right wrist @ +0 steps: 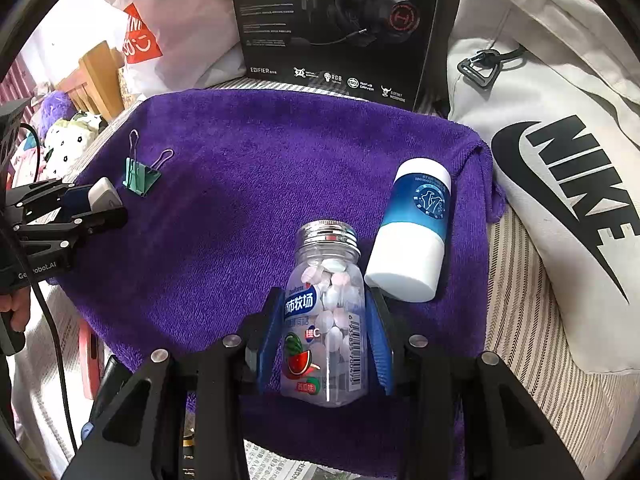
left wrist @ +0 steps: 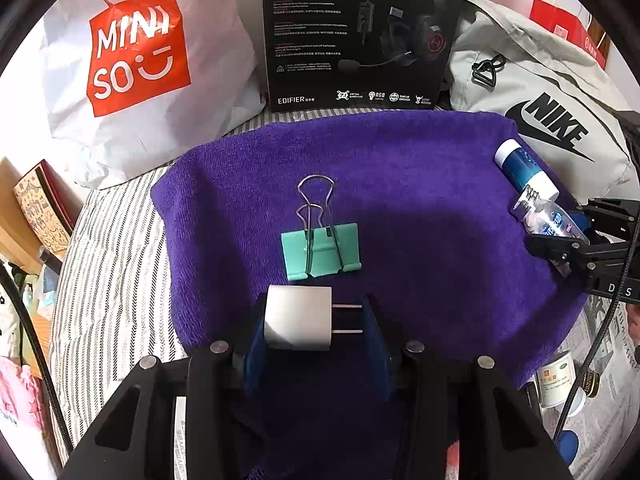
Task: Organize rigid objects
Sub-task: 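Lower and release the plug adapter with the left tool while the right tool releases the bottle, then grasp the pink tube with the left tool while the right tool grasps the black-gold box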
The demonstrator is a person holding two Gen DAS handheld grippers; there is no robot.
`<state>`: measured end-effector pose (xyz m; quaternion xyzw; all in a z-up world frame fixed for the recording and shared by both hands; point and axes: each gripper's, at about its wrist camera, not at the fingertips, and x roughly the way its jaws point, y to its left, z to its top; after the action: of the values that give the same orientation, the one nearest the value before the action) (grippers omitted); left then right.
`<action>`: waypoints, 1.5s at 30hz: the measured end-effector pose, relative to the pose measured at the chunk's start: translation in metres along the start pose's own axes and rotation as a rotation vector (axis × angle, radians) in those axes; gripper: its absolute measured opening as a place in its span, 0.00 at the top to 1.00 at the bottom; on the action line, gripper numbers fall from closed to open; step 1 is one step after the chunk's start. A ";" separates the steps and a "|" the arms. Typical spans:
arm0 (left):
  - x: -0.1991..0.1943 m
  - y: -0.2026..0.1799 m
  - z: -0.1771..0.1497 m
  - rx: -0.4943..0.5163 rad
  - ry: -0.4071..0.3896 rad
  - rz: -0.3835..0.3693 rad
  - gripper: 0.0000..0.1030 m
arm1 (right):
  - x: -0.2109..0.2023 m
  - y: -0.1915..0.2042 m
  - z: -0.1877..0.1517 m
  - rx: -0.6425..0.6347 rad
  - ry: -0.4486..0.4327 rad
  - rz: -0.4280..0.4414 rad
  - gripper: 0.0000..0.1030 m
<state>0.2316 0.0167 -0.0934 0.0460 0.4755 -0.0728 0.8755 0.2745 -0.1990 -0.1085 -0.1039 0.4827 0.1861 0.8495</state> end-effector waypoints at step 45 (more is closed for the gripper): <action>-0.053 -0.066 -0.086 -0.091 0.075 0.045 0.39 | -0.108 0.012 -0.136 0.136 -0.029 0.058 0.43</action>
<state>0.1208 -0.0313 -0.0960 0.0194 0.5098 -0.0298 0.8595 0.1126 -0.2595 -0.0852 -0.0294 0.4847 0.1790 0.8557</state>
